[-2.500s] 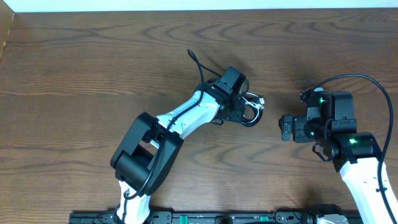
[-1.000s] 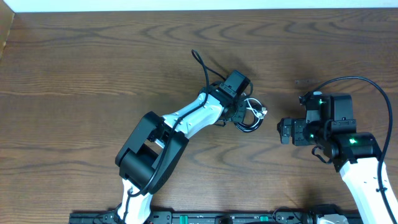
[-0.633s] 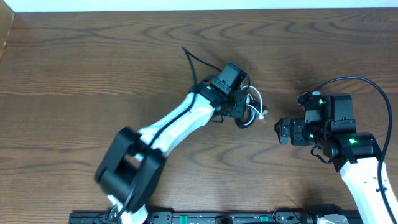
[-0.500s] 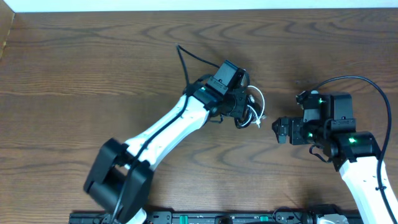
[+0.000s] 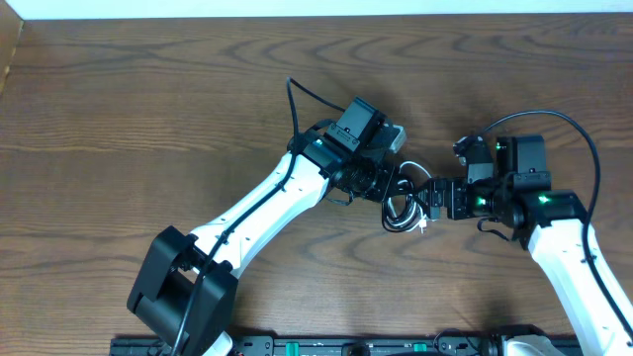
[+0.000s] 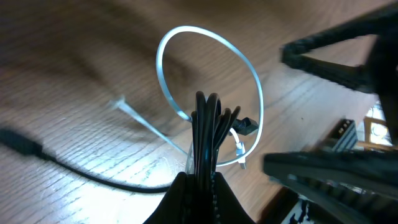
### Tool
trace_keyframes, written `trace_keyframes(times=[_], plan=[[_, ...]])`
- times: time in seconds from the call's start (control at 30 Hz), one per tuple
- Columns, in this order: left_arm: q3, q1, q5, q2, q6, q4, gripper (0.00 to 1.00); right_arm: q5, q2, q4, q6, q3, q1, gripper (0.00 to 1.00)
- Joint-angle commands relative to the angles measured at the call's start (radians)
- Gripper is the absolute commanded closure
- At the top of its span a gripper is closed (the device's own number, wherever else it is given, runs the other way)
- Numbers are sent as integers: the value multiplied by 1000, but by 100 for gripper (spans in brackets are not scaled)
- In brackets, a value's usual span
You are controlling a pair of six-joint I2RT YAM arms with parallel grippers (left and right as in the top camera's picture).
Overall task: Untangle cables
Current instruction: 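Lift the bundle with the left gripper and bring right gripper to it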
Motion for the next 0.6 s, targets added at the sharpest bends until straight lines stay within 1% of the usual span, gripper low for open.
trace_keyframes(times=[0.0,0.07,0.1,0.2,0.23,0.27,0.33,0.43,0.47,0.53,0.57], plan=[[1,3,66,-14,47,4,92,-51,34,4,-17,16,0,1],[1,3,73,-19,68,4,92,-91,51,4,-54,16,0,3],[1,3,73,-25,72,5,92,-114,59,3,-65,16,0,5],[1,13,73,-40,75,8,92,-177,74,3,-87,16,0,17],[1,19,75,-47,75,8,92,-191,77,3,-92,16,0,22],[1,27,90,-56,75,8,92,-192,80,5,-93,16,0,31],[1,40,126,-71,75,12,92,-180,82,10,-93,16,0,44],[1,61,201,-92,75,24,92,-166,82,25,-93,16,0,49],[1,65,222,-95,75,27,92,-167,82,31,-93,16,0,53],[1,69,249,-97,75,29,92,-166,82,47,-93,16,0,71],[0,69,248,-97,75,25,92,-166,82,53,-93,16,0,78]])
